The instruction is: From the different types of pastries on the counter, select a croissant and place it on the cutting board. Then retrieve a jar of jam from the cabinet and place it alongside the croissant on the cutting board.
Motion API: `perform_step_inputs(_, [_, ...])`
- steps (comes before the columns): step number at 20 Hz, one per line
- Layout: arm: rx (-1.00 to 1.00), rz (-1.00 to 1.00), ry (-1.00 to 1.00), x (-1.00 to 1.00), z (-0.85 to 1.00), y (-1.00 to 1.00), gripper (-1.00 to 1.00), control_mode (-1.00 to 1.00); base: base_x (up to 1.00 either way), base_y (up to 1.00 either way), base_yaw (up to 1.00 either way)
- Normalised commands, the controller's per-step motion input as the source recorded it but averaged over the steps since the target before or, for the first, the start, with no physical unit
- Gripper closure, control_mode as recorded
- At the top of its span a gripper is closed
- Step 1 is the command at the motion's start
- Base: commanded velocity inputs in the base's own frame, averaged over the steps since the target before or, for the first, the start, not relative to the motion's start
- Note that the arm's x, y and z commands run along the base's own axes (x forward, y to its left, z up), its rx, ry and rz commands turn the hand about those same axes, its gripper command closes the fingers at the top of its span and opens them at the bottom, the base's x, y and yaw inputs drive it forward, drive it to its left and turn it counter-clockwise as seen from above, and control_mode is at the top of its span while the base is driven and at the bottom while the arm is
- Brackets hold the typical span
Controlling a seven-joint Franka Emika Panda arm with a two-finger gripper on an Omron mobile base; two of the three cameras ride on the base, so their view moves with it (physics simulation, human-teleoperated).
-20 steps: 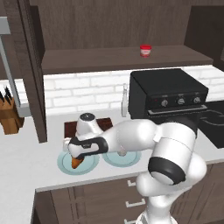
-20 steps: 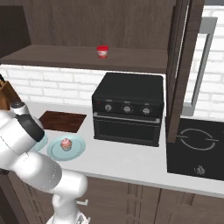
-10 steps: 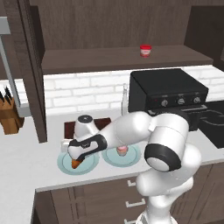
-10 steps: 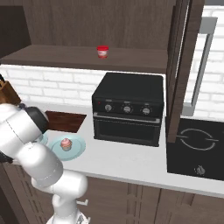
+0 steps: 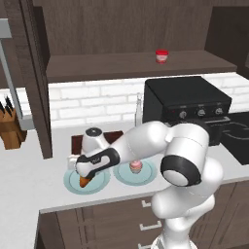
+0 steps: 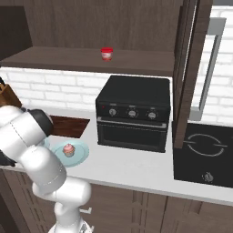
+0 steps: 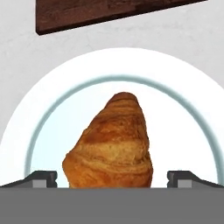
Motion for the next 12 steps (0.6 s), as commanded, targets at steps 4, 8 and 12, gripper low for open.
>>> perform_step_inputs(4, [0.00,0.00,0.02,0.00,-0.03,0.00,-1.00,-1.00,0.00,0.00,0.00])
perform_step_inputs(8, [0.00,0.00,0.01,0.00,-0.05,0.00,-1.00,-1.00,0.00,0.00,0.00])
perform_step_inputs(12, [0.02,0.00,0.00,0.00,-0.16,0.05,-1.00,-1.00,0.00,0.00,0.00])
